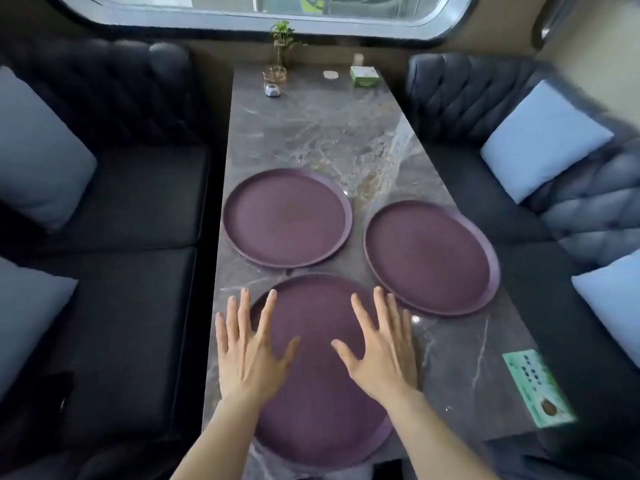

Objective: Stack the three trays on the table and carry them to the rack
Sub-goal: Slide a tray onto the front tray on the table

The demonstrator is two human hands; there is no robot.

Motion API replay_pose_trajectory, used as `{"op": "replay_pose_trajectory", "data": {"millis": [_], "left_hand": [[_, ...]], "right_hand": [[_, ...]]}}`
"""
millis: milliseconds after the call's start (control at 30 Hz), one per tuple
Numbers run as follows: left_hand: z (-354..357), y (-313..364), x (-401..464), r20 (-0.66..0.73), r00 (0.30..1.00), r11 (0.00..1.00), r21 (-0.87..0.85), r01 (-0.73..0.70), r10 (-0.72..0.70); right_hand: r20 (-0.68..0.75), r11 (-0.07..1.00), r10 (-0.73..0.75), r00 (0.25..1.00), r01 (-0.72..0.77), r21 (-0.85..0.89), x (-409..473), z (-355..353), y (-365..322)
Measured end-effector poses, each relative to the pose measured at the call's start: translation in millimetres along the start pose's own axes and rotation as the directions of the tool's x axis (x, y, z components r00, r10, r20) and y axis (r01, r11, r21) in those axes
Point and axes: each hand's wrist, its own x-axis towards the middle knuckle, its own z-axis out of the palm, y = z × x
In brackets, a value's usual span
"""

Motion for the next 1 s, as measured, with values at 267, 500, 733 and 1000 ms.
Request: {"op": "replay_pose_trajectory", "data": {"millis": [267, 500, 733, 1000], "left_hand": [[44.6, -13.7, -34.5, 0.163, 0.986, 0.999, 0.009, -0.032, 0.030], [53.1, -11.6, -47.6, 0.368, 0.930, 0.999, 0.044, -0.025, 0.007], [56.5, 14.5, -42.7, 0.342, 0.939, 0.984, 0.159, -0.082, 0.023], [34.2, 89.8, 51.5, 0.177, 0.982, 0.992, -0.090, 0.083, -0.066]], "right_hand": [[0.112, 1.000, 0.006, 0.994, -0.003, -0.027, -30.9, 49.7, 21.8], [0.228, 0.999, 0.028, 0.973, -0.018, -0.047, -46.4, 60.3, 38.7], [0.213, 0.997, 0.082, 0.974, -0.079, -0.021, -43.2, 51.5, 66.5], [-0.177, 0.899, 0.404, 0.897, -0.354, 0.259, 20.2, -1.9, 133.2]]}}
